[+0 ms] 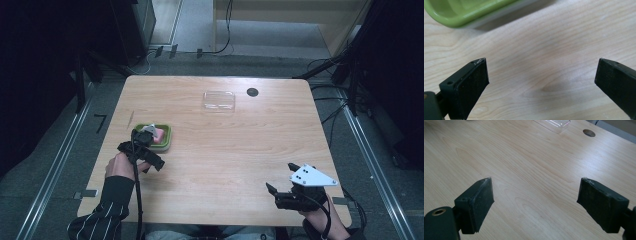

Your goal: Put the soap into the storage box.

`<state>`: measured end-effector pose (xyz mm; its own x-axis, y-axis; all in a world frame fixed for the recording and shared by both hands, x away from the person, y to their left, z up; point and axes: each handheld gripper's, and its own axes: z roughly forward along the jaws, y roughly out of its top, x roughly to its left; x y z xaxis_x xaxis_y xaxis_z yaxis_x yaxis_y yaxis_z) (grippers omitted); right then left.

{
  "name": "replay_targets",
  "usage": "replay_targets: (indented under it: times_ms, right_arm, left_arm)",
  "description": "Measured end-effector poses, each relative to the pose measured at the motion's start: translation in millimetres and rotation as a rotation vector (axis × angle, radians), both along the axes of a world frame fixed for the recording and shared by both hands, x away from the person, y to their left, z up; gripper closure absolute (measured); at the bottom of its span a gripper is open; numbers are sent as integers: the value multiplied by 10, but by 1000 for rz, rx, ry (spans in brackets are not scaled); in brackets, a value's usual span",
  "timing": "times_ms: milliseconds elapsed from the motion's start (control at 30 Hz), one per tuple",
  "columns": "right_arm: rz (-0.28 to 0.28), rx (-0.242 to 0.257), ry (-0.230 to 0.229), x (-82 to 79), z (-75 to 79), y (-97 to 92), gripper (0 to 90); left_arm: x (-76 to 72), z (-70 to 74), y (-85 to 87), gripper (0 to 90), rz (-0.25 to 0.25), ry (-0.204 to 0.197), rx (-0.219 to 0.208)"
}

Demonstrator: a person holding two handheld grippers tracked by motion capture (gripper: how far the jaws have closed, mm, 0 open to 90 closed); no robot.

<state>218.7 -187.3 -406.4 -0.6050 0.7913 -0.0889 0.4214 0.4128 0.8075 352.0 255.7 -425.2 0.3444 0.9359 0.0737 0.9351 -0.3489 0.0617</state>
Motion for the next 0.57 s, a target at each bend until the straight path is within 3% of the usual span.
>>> replay_targets:
  times_ms: [200, 333, 567]
  right_arm:
    - [0, -2, 0, 2, -1, 2, 138]
    - [1, -1, -1, 0, 0, 1, 138]
    - [4, -1, -2, 7, -3, -13, 138]
  left_arm:
    - [-90, -48, 16, 0, -4, 18, 2]
    - [-140, -80, 41, 0, -4, 32, -21]
    - [-149, -86, 48, 0, 1, 20, -21]
